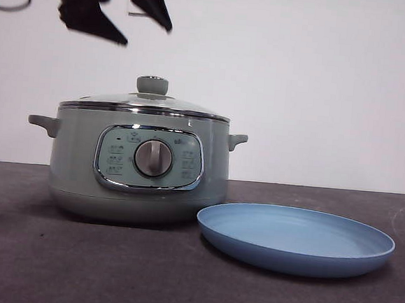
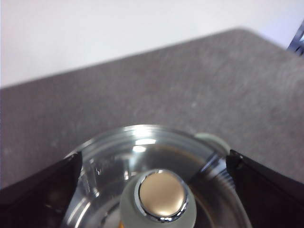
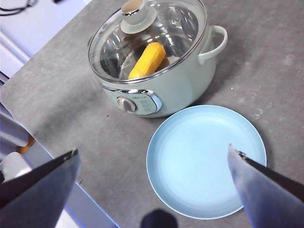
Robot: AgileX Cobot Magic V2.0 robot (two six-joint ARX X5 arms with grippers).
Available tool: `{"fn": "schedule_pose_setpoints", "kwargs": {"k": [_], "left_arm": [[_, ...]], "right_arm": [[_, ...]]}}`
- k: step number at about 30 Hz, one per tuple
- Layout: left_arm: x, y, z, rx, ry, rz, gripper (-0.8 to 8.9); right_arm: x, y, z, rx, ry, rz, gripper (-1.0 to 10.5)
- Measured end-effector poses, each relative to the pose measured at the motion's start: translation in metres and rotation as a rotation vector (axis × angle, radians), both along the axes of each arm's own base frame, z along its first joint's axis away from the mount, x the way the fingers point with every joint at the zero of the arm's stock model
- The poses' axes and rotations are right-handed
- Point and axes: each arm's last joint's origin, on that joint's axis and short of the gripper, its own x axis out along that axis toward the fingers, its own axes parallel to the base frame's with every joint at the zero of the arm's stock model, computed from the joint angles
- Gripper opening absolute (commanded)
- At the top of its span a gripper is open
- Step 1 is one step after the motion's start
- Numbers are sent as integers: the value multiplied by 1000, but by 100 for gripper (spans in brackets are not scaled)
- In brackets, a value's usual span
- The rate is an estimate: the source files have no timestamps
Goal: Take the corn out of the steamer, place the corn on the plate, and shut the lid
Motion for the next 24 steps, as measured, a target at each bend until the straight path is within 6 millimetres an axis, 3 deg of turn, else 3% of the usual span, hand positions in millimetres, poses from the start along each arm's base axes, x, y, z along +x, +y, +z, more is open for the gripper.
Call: {"fn": "schedule_pose_setpoints", "kwargs": {"k": [8, 20, 23, 24], "left_arm": [[19, -15, -37, 57, 93, 5, 681], [22, -28, -49, 111, 103, 52, 676], [23, -30, -53, 116, 113, 48, 514], [23, -31, -53, 116, 113, 45, 375]], "right_arm": [[0, 0, 0, -1, 1, -1, 661], [0, 0, 0, -3, 1, -4, 661], [0, 0, 0, -3, 1, -4, 661], [0, 0, 0, -3, 1, -4, 661]]}}
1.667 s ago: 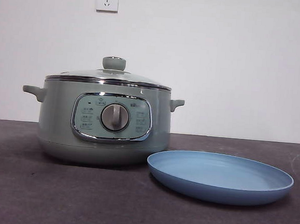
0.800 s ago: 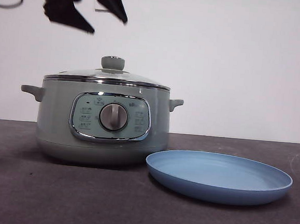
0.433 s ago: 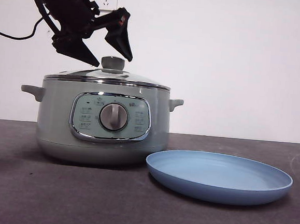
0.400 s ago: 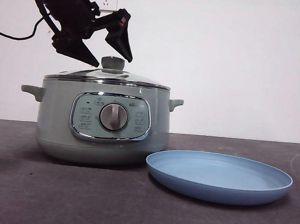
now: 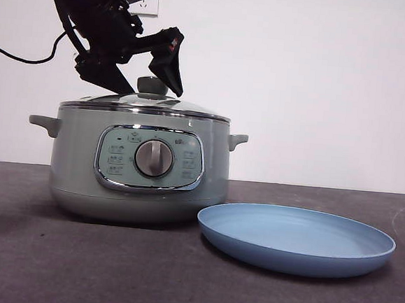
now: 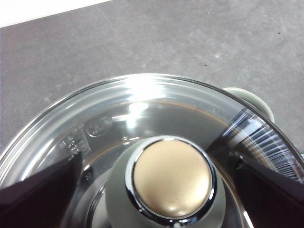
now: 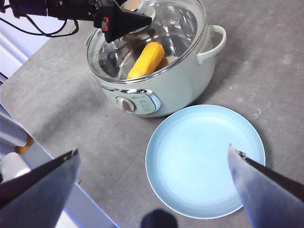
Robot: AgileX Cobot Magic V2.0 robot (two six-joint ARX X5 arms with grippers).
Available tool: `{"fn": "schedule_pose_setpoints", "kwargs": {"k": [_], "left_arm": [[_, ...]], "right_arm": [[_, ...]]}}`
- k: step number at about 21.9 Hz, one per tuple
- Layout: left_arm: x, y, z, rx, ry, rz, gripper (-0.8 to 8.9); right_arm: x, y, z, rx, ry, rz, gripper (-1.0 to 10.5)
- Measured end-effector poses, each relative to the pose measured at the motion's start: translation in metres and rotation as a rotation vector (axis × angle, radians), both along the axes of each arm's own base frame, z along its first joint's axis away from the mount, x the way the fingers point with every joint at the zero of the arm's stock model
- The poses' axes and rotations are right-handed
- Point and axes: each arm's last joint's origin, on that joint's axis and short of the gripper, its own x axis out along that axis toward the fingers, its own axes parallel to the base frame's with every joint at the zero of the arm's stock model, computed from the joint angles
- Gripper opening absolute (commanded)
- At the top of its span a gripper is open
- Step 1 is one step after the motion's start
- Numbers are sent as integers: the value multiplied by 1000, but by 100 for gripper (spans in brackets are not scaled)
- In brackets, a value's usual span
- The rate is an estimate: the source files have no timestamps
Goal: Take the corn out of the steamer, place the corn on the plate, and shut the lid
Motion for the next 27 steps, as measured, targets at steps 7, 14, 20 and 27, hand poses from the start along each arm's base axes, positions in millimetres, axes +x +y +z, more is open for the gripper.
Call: {"fn": "schedule_pose_setpoints", "kwargs": {"k": [7, 14, 20, 27], "left_arm": [[-1, -2, 1, 6, -6, -17, -8], [-2, -4, 1, -3, 2, -45, -8], [-4, -3, 12, 3, 25, -46, -8], [-23, 4, 97, -59, -42, -84, -8]], "right_arm": [[0, 0, 0, -1, 0, -1, 660], [0, 0, 0, -1, 0, -1, 660], [0, 0, 0, 0, 0, -1, 660], [0, 0, 0, 0, 0, 0, 660]]}}
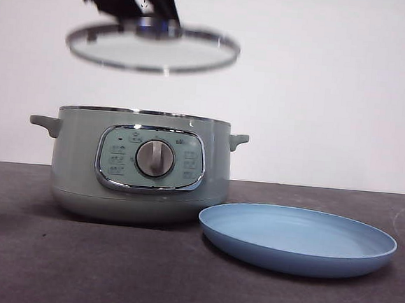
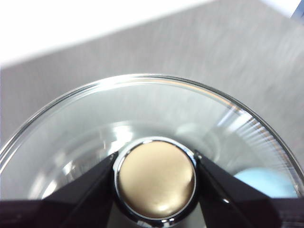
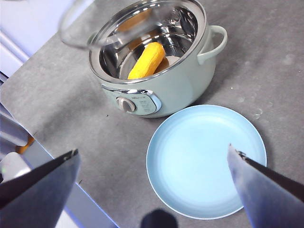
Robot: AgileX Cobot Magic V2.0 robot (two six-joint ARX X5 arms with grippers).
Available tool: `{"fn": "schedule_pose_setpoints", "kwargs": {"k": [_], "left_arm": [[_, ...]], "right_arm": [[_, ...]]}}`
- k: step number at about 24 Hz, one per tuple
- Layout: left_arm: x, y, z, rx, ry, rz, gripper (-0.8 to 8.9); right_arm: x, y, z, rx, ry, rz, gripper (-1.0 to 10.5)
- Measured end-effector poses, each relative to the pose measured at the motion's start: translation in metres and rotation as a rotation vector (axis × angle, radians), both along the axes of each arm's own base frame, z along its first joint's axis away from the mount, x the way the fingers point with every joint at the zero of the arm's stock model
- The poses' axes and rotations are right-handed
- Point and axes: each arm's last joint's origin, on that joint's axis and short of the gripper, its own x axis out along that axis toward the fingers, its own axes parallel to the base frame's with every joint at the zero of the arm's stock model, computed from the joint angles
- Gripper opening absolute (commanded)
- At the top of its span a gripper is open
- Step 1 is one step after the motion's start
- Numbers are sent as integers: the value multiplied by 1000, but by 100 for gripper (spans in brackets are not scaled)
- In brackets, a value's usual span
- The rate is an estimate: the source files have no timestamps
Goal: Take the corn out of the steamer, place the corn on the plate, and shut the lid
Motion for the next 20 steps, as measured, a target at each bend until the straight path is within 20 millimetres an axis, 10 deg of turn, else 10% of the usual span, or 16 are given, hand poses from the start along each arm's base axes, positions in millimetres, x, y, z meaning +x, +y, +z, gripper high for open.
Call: {"fn": "schedule_pose_setpoints", "kwargs": {"k": [6, 20], "left_arm": [[-68, 28, 55, -31, -56, -14, -8], [-164, 71, 84, 18, -38, 14, -7]], "right_arm": [[0, 0, 0, 0, -3, 0, 660], [5, 1, 0, 1, -10, -1, 660]]}}
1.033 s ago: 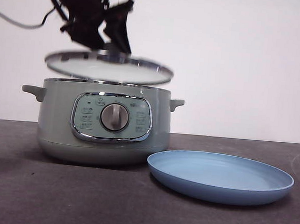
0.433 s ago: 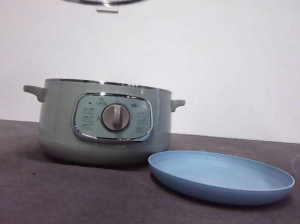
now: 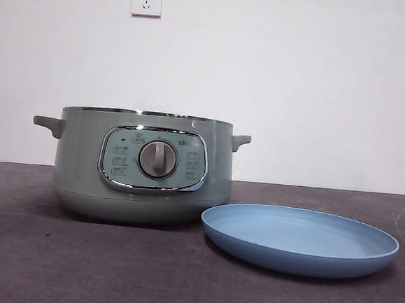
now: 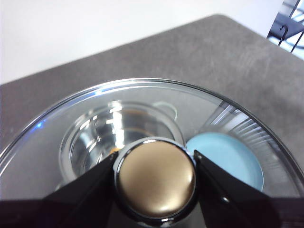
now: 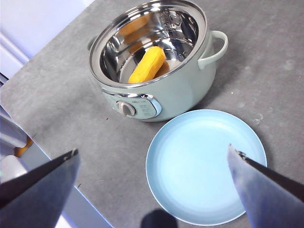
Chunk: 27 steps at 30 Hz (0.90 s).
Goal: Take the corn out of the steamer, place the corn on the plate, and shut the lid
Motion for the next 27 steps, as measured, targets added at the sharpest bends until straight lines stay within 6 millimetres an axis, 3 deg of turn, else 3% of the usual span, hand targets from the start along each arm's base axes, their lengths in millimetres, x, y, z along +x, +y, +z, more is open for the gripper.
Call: {"fn": "schedule_pose_setpoints", "kwargs": {"k": [6, 15, 21, 27], "left_arm": [[-28, 13, -9, 3, -21, 11, -7], [-71, 32, -59, 7, 18, 72, -7], [-99, 44, -81, -26, 29, 90, -7], [-123, 55, -87, -17, 40, 112, -7]], "right_arm": [[8, 1, -4, -1, 27, -3, 659], [31, 11, -3, 61, -16, -12, 659], [56, 36, -8, 79, -4, -8, 657], [89, 87, -10, -16, 37, 4, 657]]}}
